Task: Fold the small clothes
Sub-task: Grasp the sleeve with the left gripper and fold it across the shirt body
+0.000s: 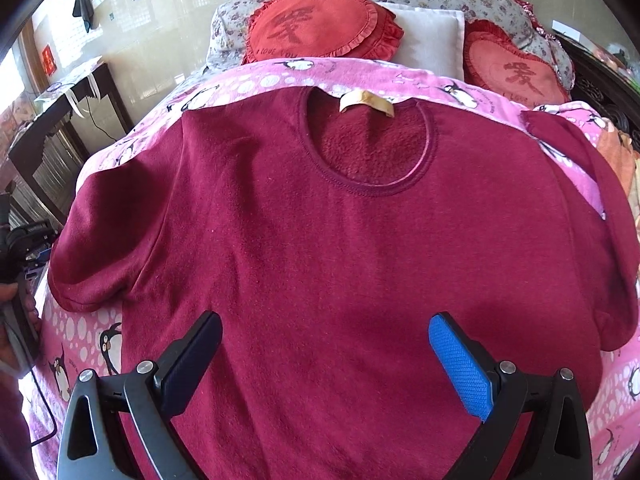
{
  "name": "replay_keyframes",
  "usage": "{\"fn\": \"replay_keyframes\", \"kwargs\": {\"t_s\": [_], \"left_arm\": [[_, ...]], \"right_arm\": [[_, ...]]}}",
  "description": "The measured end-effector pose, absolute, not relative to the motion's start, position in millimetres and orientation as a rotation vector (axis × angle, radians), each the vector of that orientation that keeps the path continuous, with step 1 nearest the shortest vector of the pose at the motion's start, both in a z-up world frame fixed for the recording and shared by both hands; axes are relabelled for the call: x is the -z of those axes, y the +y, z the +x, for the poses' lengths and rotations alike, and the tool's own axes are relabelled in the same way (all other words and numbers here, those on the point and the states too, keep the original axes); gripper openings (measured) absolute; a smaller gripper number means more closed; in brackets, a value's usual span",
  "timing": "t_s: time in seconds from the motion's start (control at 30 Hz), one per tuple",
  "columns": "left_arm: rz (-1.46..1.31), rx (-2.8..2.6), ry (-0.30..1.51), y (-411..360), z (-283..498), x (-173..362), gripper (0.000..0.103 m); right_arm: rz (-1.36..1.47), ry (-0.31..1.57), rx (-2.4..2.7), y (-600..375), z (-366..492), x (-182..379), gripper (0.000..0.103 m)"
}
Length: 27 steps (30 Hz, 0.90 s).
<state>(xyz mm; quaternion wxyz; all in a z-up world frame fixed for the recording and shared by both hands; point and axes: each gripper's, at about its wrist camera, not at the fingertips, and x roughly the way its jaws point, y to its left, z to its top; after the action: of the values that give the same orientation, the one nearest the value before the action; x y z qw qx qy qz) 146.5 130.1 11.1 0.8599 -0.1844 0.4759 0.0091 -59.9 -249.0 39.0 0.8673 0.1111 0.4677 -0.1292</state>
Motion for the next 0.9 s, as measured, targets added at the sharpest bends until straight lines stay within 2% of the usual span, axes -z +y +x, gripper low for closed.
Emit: {"fn": "replay_keyframes", "kwargs": {"t_s": [0.03,0.07,0.27,0.43,0.53,0.67,0.9], "left_arm": [[-0.409,-0.013,1.005,133.4,145.7,-13.7,0.009],[-0.435,0.004,0.999,137.2,142.9,-18.8,0.008],[-0.407,0.157,0.851,116.4,104.7,-106.5,0.008],[-0.330,0.369,0.750,41.3,59.6,-176.9,0.008],[-0.296,0.511,0.732,-17.4,29.7,-195.5,0.008],[-0.225,0.674,0.775,-105.9,-3.0,-184.1,0.008],[-0.054,0.833,0.945,-231.0,-54.1,-94.6,0.008]], "right_arm": [[0.235,0.979,0.267,-248.3,-59.3,-38.9,0.103],[0.235,0.977,0.262,-247.4,-59.3,-39.3,0.103],[0.235,0.947,0.274,-255.8,-69.2,-51.0,0.103],[0.308,0.903,0.315,-282.2,-89.5,-64.3,0.103],[0.321,0.884,0.352,-301.1,-104.3,-71.6,0.103],[0.364,0.856,0.417,-334.4,-127.4,-80.6,0.103],[0.445,0.848,0.522,-392.7,-166.9,-80.5,0.103]]}}
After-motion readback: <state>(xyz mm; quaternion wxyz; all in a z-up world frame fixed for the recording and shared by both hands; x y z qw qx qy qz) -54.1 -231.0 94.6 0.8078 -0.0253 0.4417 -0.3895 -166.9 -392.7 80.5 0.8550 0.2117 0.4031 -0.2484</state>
